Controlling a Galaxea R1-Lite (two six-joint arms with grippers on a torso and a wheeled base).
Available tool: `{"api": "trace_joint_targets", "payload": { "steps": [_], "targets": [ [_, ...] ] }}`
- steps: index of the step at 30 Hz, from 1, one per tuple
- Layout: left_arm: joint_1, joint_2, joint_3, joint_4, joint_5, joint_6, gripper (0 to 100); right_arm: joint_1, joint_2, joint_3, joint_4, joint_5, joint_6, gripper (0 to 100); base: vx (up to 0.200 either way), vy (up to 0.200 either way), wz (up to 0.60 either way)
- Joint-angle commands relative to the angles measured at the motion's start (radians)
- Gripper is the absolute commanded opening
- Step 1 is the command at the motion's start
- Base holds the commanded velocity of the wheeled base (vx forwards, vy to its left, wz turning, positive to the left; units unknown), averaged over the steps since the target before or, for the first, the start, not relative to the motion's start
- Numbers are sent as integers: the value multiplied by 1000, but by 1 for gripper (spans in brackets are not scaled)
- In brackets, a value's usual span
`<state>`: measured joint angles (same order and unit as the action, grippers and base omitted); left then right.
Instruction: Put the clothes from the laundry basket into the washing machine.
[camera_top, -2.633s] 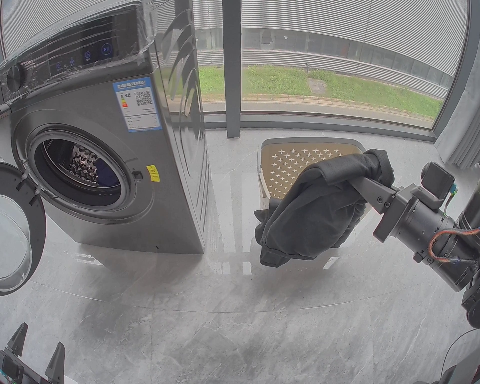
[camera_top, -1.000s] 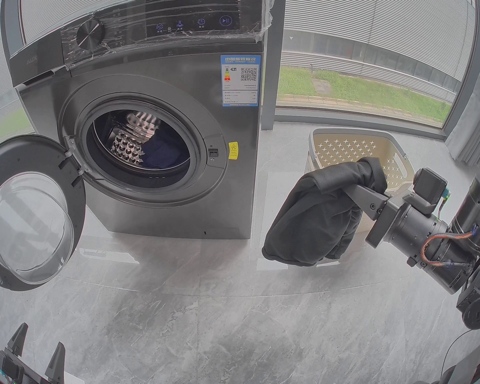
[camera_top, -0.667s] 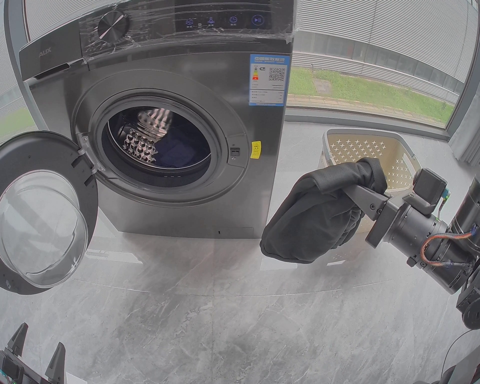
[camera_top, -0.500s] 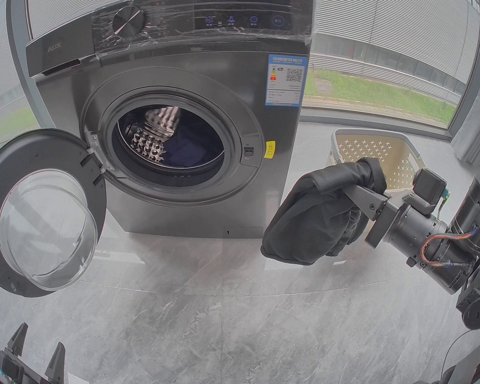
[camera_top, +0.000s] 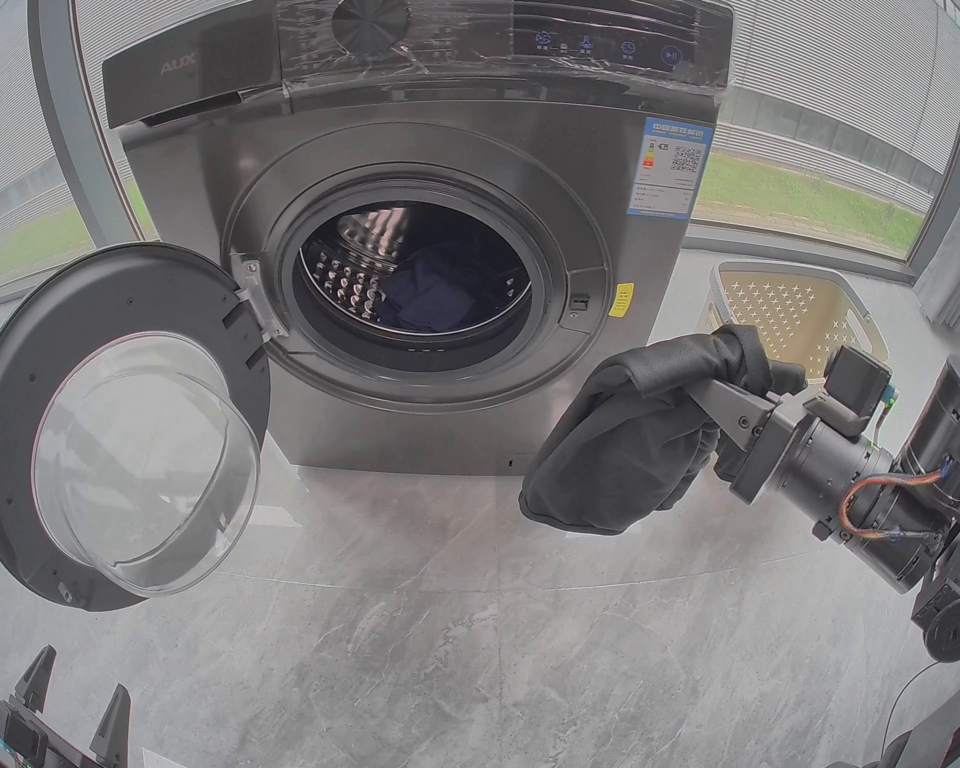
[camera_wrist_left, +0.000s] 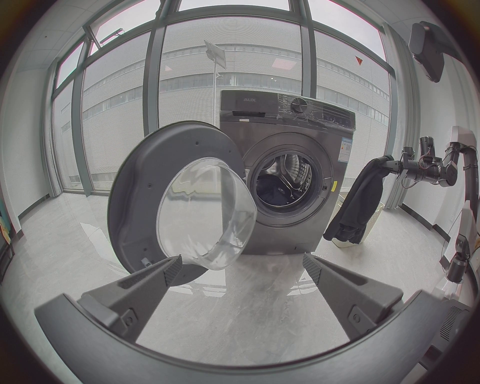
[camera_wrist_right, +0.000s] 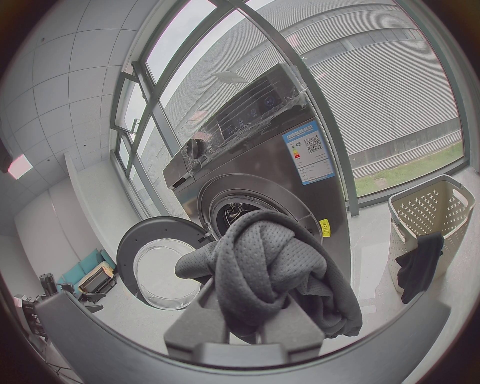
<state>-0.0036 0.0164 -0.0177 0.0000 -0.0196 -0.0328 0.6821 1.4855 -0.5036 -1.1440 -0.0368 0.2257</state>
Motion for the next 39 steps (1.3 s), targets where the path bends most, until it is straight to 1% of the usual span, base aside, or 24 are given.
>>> {"api": "trace_joint_targets", "payload": {
  "steps": [1, 5, 14, 24, 39],
  "targets": [
    [1, -15, 16, 0, 0, -1, 100, 0, -1, 0, 0, 0, 0, 0, 0, 0, 0],
    [1, -15, 16, 0, 0, -3, 100, 0, -1, 0, 0, 0, 0, 0, 0, 0, 0],
    [1, -15, 16, 0, 0, -4, 100, 0, -2, 0, 0, 0, 0, 0, 200, 0, 0],
    [1, -15, 16, 0, 0, -4, 100, 0, -1, 2, 0, 0, 0, 0, 0, 0, 0],
    [1, -15, 16, 0, 0, 5, 100, 2, -1, 7, 0, 2, -2, 0, 0, 0, 0]
  ]
}}
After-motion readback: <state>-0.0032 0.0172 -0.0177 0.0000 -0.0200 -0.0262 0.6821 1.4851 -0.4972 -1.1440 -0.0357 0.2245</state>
